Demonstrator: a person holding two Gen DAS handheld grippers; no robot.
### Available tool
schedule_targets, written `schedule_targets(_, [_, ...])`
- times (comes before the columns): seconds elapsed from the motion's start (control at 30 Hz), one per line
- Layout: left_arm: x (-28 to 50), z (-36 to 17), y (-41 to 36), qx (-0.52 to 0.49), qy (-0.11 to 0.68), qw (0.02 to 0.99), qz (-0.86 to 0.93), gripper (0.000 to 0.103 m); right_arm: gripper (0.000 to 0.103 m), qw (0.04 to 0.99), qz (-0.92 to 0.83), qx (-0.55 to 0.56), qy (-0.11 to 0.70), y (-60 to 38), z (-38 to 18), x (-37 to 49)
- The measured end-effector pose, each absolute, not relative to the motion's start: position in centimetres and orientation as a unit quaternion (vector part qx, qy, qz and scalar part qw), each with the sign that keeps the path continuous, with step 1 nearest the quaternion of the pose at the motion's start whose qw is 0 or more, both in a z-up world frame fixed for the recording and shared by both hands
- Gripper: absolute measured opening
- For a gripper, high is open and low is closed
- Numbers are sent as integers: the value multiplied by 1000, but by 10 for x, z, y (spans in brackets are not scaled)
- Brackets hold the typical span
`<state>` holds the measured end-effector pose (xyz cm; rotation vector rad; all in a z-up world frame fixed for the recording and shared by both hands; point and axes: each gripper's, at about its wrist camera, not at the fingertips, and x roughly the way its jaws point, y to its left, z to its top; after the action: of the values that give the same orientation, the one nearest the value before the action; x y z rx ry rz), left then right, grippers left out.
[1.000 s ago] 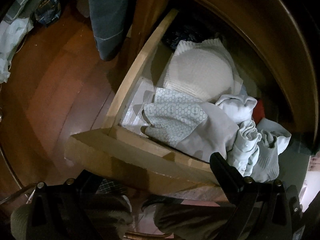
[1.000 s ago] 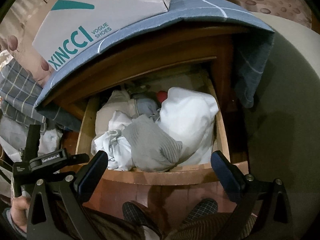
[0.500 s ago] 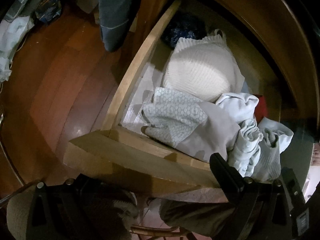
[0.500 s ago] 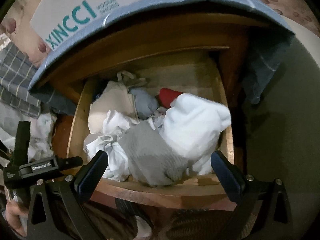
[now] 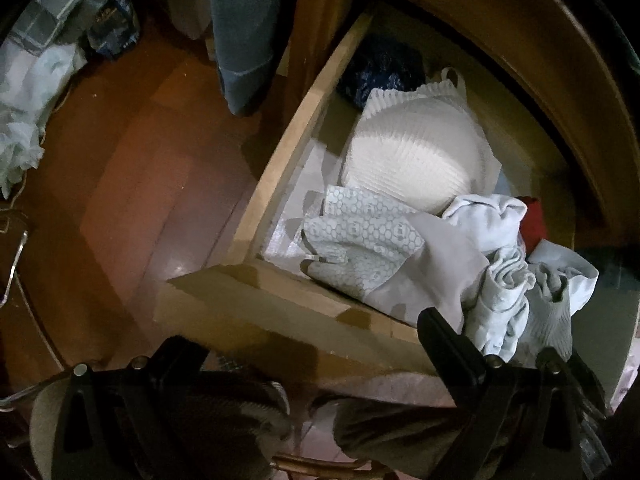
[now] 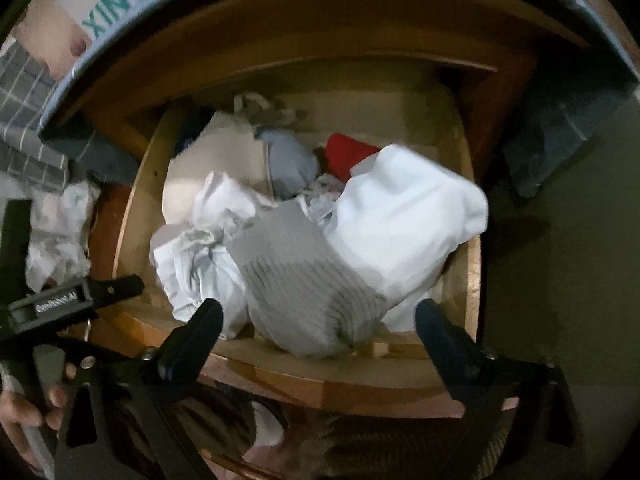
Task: Take underwear out of drawer
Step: 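Reach the right tool into the drawer and grasp the grey ribbed sock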
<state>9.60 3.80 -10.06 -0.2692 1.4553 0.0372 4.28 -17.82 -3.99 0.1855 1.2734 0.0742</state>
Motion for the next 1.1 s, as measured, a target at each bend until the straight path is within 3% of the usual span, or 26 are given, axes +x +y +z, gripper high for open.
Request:
schedule_targets(0.5, [83, -45, 27, -22, 604, 796, -31, 102, 82, 763, 33, 79, 640, -165, -61, 64])
schedule_targets(0.67, [90, -41, 19, -33, 597, 796, -92, 102, 74, 754, 27, 69, 652, -161, -66, 70])
schedule_targets(0.77, [96, -45, 12, -44, 600, 791, -112, 102, 65, 752, 26, 73, 654, -162, -67, 72])
schedule_targets(0.8, [97, -46, 10, -49, 602, 788, -120, 102, 57, 751, 24, 76, 655, -164, -67, 72])
schedule_targets(0.93, [101, -47, 0, -65, 609, 778, -140, 102, 48, 758, 29, 81, 647, -167, -61, 69])
schedule_targets(1.1, [102, -43, -15, -60, 612, 774, -154, 102, 44, 780, 37, 80, 619, -173, -46, 62])
